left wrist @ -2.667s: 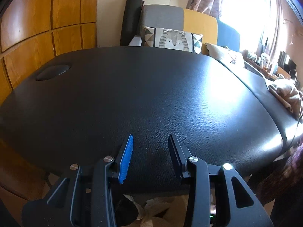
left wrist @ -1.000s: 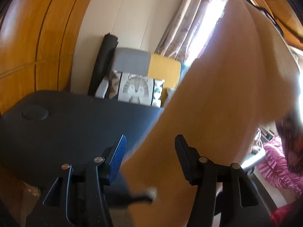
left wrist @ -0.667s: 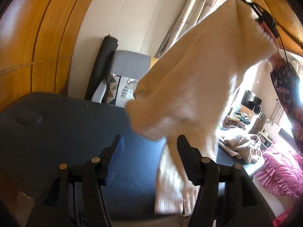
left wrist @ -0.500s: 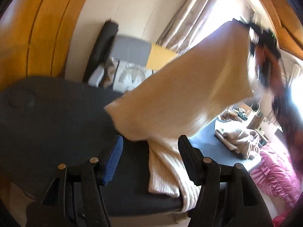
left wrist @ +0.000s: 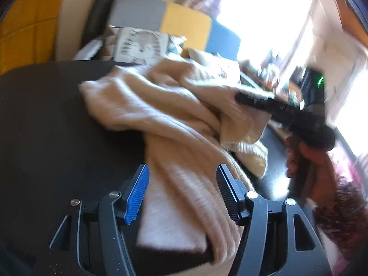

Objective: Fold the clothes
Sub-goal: 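Lower the sweater onto the black table and open the right gripper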

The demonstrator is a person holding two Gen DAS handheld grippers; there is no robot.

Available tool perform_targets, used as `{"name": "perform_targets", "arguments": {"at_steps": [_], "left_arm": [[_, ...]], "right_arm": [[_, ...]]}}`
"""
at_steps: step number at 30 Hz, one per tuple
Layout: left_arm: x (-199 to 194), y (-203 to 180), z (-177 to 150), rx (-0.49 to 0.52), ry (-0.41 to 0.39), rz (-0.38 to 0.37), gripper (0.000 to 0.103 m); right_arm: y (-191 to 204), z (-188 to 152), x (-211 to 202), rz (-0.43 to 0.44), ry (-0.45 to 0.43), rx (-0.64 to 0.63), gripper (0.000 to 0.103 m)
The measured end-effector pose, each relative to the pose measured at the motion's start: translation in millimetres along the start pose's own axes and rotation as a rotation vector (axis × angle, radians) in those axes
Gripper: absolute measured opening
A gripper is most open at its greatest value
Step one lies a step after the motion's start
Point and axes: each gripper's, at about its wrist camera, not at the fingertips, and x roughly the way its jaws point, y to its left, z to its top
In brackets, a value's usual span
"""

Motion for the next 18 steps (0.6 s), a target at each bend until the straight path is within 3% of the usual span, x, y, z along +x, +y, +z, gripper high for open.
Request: {"name": "perform_targets", "arguments": {"at_steps": [3,5,6,8,10,14,18], "left_arm": [[38,-20,0,0.035,0.083,0.006,0.064],[55,-27,-4,0.033,0.097,0.037,0.064],[60,-30,-6,0.038,0.083,0.057,0.066],[64,-39,-10,0.062,0.046,0.082,0.082],[68,-51,-17,0.114,0.042,0.126,0.088],[76,-74,-31,0.244,0.023,0.223,0.096],[72,-69,-39,0.196,-0.03,0.219,0.099]], "right_arm": [[2,-6,-6,-0.058,-0.001,-0.018,0.03],[6,-13,-17,-0.107,-0.004,-0.03,0.031],[6,-17,-22,-0.138,-0.004,-0.03,0.032],[2,-19,-25,-0.197,-0.006,-0.022,0.033],[-6,-27,-26,-0.258,-0.012,-0.025,0.033],[-28,-42,-23,-0.332,-0.045,-0.005,0.033],[-56,-49,-18,-0.411,-0.054,0.094,0.034]]}}
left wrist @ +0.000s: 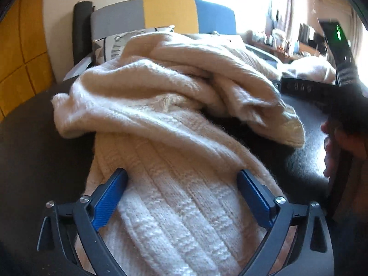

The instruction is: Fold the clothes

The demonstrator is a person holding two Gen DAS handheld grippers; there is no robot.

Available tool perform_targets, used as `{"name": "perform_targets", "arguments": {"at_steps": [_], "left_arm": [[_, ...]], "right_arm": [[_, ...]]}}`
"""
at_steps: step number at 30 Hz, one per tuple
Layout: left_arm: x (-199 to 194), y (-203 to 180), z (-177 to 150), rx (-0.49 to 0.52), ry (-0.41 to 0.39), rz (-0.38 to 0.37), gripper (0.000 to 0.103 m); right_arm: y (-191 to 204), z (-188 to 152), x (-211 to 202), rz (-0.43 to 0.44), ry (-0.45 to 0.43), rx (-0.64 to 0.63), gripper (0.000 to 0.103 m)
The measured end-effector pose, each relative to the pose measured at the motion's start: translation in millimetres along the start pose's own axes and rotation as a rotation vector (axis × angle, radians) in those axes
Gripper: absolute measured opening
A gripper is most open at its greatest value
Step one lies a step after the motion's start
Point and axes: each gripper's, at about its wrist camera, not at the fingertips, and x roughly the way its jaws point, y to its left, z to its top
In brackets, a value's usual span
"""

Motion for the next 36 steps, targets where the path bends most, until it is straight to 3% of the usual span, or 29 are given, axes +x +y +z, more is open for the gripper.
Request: {"name": "perform_targets", "arguments": {"at_steps": [4,7,9,11,14,17,21,24,27,30,32,34,36], "left_arm": [[3,-5,-4,0.0,-0.018,0.038,0.1],[5,-4,1,-0.003,-0.009,0.025,0.098],[7,-4,6,-0.003,-0.007,0.014,0.088],[3,-1,9,-0.009,-0.012,0.01,0.058],[-5,10,14,-0.044,-0.012,-0.029,0.033],[-16,26,23,-0.096,-0.005,-0.089,0.016],[-45,55,42,-0.158,-0.079,-0.116,0.004],[-74,83,58,-0.172,-0.177,-0.085,0.004],[-88,115,68,-0.206,-0.22,0.013,0.004],[-76,138,66,-0.288,-0.146,0.002,0.02],[-60,141,55,-0.325,-0.089,-0.005,0.043],[-40,137,41,-0.323,-0.045,0.002,0.05],[-16,131,32,-0.289,0.026,0.037,0.051]], "right_arm": [[-24,-3,15,-0.024,0.067,0.104,0.034],[-40,-7,20,0.026,0.08,0.17,0.034],[-48,-8,17,0.058,0.065,0.195,0.035],[-57,-11,16,0.097,0.057,0.231,0.035],[-66,-14,14,0.136,0.047,0.264,0.035],[-68,-15,10,0.149,0.042,0.274,0.035],[-68,-13,14,0.165,0.04,0.287,0.035],[-68,-13,13,0.169,0.038,0.289,0.035],[-68,-13,14,0.174,0.037,0.29,0.035],[-69,-14,13,0.177,0.034,0.292,0.035],[-68,-14,13,0.176,0.033,0.29,0.035],[-69,-14,13,0.178,0.032,0.291,0.035],[-70,-14,13,0.185,0.03,0.295,0.035]]}}
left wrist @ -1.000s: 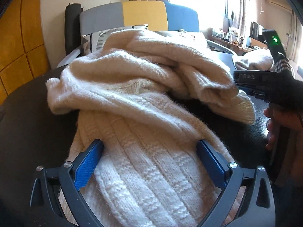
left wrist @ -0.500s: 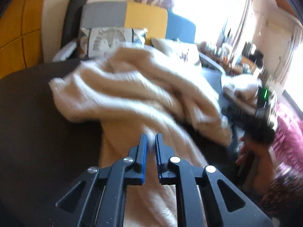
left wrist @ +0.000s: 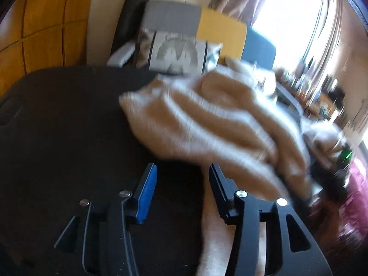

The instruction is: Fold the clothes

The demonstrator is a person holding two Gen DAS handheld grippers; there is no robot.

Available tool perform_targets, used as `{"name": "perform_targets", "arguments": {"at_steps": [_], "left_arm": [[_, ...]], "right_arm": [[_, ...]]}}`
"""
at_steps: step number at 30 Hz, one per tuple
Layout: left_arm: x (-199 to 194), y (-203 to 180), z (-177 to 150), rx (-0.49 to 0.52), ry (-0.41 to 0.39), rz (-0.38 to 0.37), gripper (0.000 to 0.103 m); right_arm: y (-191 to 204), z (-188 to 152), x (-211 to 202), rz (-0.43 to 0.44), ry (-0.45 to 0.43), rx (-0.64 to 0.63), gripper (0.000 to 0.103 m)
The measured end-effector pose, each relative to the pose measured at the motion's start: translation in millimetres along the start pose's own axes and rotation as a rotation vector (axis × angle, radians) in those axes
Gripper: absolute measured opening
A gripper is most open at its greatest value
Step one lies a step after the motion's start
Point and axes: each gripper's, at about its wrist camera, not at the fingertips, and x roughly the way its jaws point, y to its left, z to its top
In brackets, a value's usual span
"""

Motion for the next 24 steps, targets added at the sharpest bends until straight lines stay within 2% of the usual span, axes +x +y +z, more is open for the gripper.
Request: {"name": "perform_targets", "arguments": {"at_steps": [4,6,8,12,16,20,24], "left_arm": [[37,2,-6,0.034,0.125,0.074,0.051],[41,8,-2,0.023,0.112,0.061,0.053],[48,15,3,-0.007,0.094,0.085,0.078],[61,24,11,-0.022,0.063,0.109,0.082],[74,19,13,0.034,0.084,0.1,0.103],[75,12,9,0.082,0.077,0.114,0.103],[62,27,6,0.022,0.057,0.02,0.103]], "right_arm": [[-1,0,0,0.006,0.0,0.004,0.035],[-1,-1,0,0.003,0.0,-0.001,0.035],[0,-1,2,-0.006,0.001,-0.011,0.035],[1,-1,3,-0.018,0.004,-0.023,0.035],[2,-1,4,-0.017,0.002,-0.024,0.035],[0,-1,2,0.01,0.004,-0.016,0.035],[1,-8,-20,0.12,0.014,0.066,0.036]]}}
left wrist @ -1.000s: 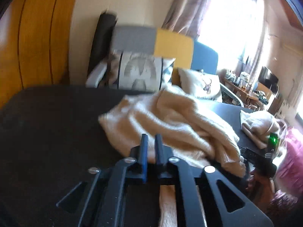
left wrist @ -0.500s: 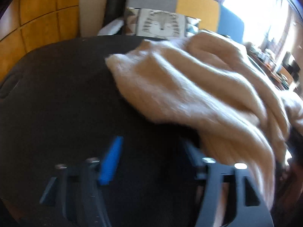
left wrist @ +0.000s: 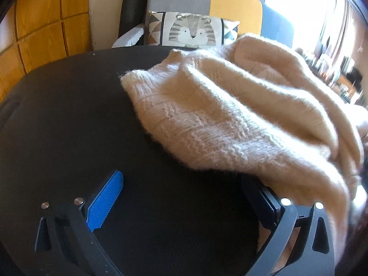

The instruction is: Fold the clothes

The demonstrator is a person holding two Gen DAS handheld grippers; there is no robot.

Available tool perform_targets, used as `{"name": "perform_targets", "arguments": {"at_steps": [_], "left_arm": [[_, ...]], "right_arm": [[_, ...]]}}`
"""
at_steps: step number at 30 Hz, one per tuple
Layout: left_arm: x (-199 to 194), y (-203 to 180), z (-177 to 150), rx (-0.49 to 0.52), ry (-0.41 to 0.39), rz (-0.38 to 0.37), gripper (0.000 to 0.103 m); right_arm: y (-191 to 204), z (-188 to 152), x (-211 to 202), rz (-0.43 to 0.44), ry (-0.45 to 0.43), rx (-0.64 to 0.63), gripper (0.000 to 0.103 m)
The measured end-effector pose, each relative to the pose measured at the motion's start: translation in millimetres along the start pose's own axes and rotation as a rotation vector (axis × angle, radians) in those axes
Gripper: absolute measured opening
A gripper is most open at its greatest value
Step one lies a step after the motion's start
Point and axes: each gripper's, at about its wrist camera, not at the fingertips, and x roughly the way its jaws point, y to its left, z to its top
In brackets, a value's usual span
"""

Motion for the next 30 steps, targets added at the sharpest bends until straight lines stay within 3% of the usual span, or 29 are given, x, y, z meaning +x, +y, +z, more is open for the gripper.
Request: {"name": "perform_targets", "arguments": {"at_steps": [3,5,10,13,14,16,18,21,25,27,30], "left_arm": [[-17,15,-10,-0.068,-0.033,-0.11,0.103],[-28,19,-15,-0.113,-0.036,-0.164,0.103],[-54,20,-39,-0.27,-0.003,-0.367,0.103],[-61,6,-48,-0.271,0.018,-0.376,0.103],[-62,1,-49,-0.26,0.024,-0.393,0.103],[-64,-7,-52,-0.243,0.039,-0.422,0.103],[-64,-11,-51,-0.232,0.047,-0.421,0.103],[-62,-10,-44,-0.236,0.049,-0.39,0.103],[-50,4,-25,-0.317,0.044,-0.331,0.103],[-37,18,-10,-0.388,0.027,-0.301,0.103],[-19,33,11,-0.445,-0.004,-0.23,0.103]], "right_arm": [[25,-19,-12,0.105,0.062,-0.031,0.036],[50,-38,-16,0.137,0.135,-0.124,0.039],[100,-87,-2,0.017,0.335,-0.443,0.039],[117,-107,1,-0.046,0.312,-0.604,0.045],[119,-108,1,-0.053,0.314,-0.611,0.043],[115,-99,3,0.089,0.372,-0.454,0.012],[110,-92,2,0.21,0.395,-0.302,0.012],[119,-96,-3,0.333,0.404,-0.277,0.013],[128,-99,-6,0.208,0.36,-0.393,0.028],[125,-94,-8,0.16,0.325,-0.406,0.028],[114,-83,-13,0.157,0.279,-0.372,0.028]]}}
